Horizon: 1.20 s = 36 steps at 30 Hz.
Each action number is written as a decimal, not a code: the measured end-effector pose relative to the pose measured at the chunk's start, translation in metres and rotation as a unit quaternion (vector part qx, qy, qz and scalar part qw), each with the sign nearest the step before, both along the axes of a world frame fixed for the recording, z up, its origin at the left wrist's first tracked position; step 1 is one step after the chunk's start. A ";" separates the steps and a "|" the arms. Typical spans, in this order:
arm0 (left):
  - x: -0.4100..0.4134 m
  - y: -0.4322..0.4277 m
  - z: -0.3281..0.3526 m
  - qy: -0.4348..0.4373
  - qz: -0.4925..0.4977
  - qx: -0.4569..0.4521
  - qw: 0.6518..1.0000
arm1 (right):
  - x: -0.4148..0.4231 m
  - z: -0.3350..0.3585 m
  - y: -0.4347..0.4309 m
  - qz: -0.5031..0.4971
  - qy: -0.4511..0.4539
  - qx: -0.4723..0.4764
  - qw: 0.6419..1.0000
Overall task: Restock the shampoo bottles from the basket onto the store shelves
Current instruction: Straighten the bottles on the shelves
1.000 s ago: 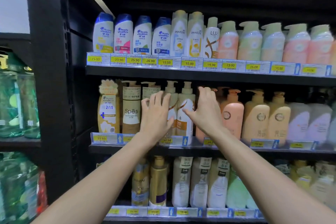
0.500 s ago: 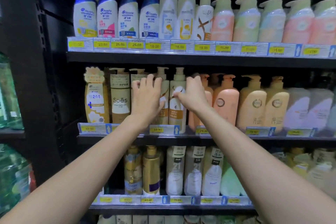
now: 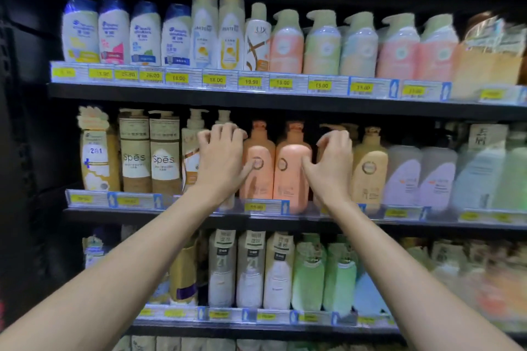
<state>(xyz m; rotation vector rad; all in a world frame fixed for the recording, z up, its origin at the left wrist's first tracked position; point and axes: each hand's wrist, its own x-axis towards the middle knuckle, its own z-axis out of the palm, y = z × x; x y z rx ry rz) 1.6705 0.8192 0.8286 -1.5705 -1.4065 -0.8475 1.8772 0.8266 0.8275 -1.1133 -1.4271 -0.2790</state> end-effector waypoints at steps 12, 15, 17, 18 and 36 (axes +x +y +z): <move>0.040 0.014 -0.006 0.010 0.040 -0.045 0.998 | 0.000 -0.013 0.017 0.060 -0.109 -0.101 0.987; 0.034 0.018 -0.006 0.016 0.015 -0.067 0.997 | -0.001 -0.014 0.017 0.073 -0.097 -0.101 0.987; 0.028 0.021 -0.011 0.022 -0.006 -0.074 0.997 | -0.001 -0.014 0.016 0.084 -0.087 -0.107 0.987; 0.026 0.022 -0.013 0.021 -0.013 -0.075 0.997 | -0.001 -0.014 0.014 0.089 -0.082 -0.109 0.987; -0.018 -0.026 -0.015 0.051 -0.158 -0.110 0.980 | -0.055 -0.043 -0.017 0.017 -0.057 0.003 0.998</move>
